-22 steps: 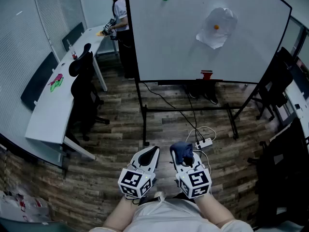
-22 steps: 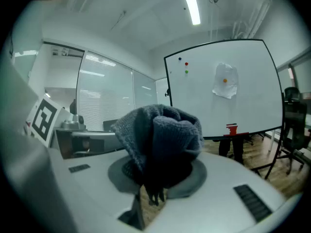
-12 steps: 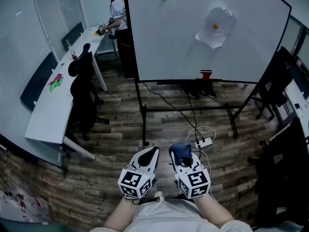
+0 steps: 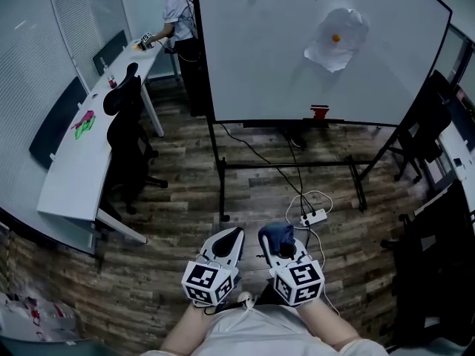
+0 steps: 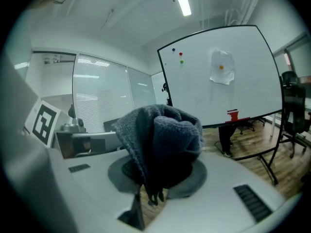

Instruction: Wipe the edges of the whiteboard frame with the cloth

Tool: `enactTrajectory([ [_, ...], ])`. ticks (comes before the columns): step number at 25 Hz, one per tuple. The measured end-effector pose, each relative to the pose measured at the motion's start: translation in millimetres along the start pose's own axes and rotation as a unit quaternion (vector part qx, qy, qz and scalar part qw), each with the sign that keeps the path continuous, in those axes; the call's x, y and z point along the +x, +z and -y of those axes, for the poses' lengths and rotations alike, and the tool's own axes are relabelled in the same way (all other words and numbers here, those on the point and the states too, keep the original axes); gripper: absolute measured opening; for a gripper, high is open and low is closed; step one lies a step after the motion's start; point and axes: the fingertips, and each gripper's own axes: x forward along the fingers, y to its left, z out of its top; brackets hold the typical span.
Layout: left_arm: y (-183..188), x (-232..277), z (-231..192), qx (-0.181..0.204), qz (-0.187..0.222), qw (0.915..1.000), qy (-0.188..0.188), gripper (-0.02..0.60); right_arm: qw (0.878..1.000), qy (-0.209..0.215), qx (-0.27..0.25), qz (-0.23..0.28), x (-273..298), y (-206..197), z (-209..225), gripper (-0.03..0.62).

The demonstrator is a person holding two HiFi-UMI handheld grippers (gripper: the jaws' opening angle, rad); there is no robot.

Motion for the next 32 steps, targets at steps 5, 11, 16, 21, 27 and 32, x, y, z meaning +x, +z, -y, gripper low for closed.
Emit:
enactTrajectory([
  [5,-3,15,-16,-0.012,-0.004,0.9999,0.010,0.020,1.000,0.003,0.001,-0.004,22,6,13,0.075],
  [11,0,63,-46,-0.021,-0.011,0.9994,0.025,0.020,1.000,0.014,0.001,-0.007,68,22,50,0.077],
  [16,16,123,-85,-0.020,-0.013,0.9987,0.046,0.020,0.999,0.031,0.000,-0.011,124,48,92,0.075],
  [21,44,194,-119,-0.032,-0.003,0.9974,0.065,0.020,0.999,0.051,-0.012,-0.008,180,91,145,0.077],
  [27,65,278,-156,-0.041,-0.003,0.9955,0.086,0.020,0.997,0.072,-0.024,-0.015,246,131,208,0.075],
  [32,69,325,-183,-0.053,-0.009,0.9938,0.097,0.020,0.996,0.077,-0.028,-0.034,290,142,243,0.077],
])
